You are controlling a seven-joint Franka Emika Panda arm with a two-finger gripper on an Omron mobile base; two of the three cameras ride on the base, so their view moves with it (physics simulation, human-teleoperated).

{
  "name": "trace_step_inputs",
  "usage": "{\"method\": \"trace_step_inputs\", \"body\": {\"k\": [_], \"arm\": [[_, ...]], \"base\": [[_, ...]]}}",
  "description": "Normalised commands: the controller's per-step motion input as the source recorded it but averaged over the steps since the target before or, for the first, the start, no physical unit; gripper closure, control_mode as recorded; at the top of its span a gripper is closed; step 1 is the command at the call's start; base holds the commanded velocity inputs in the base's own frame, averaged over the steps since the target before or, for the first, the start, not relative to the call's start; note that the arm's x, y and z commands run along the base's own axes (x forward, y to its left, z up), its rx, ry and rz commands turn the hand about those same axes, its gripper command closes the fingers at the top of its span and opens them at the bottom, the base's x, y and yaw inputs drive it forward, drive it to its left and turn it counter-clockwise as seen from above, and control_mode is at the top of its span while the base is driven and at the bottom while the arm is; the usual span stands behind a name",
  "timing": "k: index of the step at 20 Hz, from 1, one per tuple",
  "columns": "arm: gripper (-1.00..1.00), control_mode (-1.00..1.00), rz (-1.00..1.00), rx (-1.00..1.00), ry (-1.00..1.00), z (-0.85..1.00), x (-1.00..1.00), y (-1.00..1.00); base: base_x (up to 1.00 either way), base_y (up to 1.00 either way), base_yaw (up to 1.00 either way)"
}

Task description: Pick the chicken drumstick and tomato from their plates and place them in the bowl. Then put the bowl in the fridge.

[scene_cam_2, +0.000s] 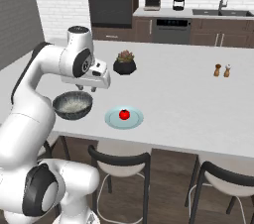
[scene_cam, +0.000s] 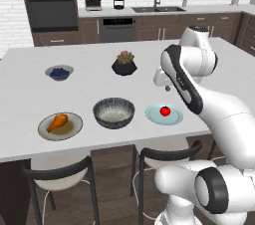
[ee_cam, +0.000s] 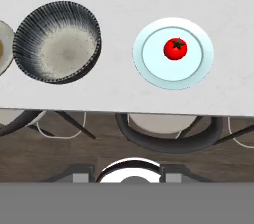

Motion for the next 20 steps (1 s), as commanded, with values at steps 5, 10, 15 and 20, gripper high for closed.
{"method": "trace_step_inputs", "body": {"k": [5, 10, 15, 20], "arm": [[-1.0, -1.0, 0.0, 0.0, 0.0, -0.04, -0.33, -0.02], [-1.0, -1.0, 0.0, 0.0, 0.07, -0.23, -0.2, -0.12], [-1.0, -1.0, 0.0, 0.0, 0.02, -0.35, 0.17, -0.36], [-1.0, -1.0, 0.0, 0.0, 0.01, -0.41, 0.39, -0.33]], "base": [[0.0, 0.0, 0.0], [0.0, 0.0, 0.0], [0.0, 0.0, 0.0], [0.0, 0.0, 0.0]]}}
